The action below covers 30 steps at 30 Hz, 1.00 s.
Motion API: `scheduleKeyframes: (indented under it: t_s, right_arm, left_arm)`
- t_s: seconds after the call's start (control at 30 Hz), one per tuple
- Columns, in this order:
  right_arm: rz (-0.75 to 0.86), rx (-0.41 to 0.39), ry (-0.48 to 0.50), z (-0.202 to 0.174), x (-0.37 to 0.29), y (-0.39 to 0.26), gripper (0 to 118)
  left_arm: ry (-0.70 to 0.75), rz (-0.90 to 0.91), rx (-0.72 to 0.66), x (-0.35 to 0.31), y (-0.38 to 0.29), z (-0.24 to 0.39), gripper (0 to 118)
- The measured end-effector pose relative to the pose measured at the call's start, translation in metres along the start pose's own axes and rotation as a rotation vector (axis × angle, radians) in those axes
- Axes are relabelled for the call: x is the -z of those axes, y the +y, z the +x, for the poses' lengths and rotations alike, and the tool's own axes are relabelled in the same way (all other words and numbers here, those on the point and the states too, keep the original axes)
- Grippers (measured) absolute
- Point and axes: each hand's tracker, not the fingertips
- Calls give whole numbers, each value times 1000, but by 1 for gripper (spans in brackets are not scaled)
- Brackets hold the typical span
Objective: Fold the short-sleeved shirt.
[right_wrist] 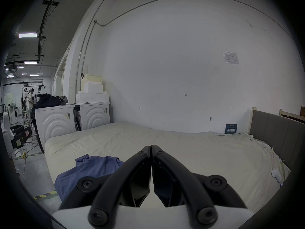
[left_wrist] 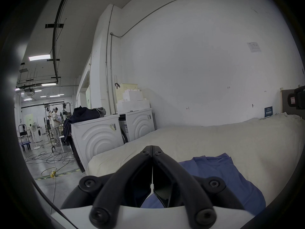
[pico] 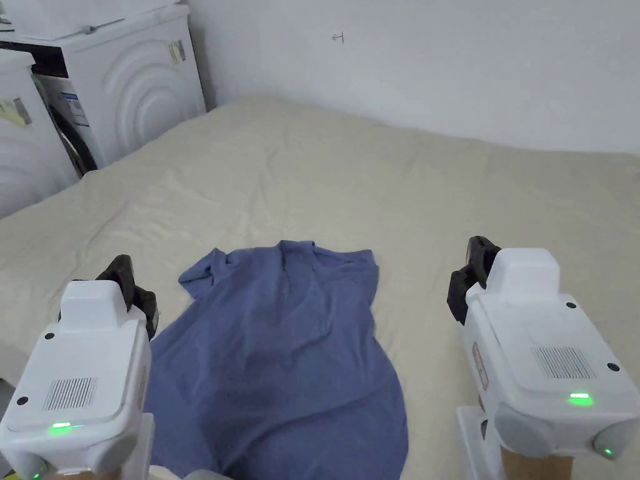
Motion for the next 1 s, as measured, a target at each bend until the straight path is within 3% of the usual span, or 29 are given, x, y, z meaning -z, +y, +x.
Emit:
scheduleKeyframes:
  t_s: [0.43, 0.5, 0.53, 0.57, 0.6, 0.67, 1.0]
  right_arm:
    - [-44, 4, -74, 34, 10, -14, 0]
    - [-53, 5, -90, 37, 11, -14, 0]
    - [-58, 3, -97, 40, 12, -15, 0]
    - [-63, 2, -106, 43, 13, -16, 0]
    - [-70, 0, -113, 49, 15, -19, 0]
    - [-81, -3, -129, 56, 17, -22, 0]
    - [-141, -15, -195, 84, 15, -37, 0]
  left_arm:
    - [-264, -376, -50, 80, -10, 52, 5]
    - [-309, -470, -55, 102, -18, 68, 19]
    - [-326, -513, -70, 111, -23, 75, 35]
    - [-348, -578, -69, 122, -28, 83, 65]
    - [-351, -619, -69, 132, -36, 92, 87]
    - [-362, -727, -37, 150, -51, 107, 117]
    - [-352, -1001, 97, 182, -118, 163, 117]
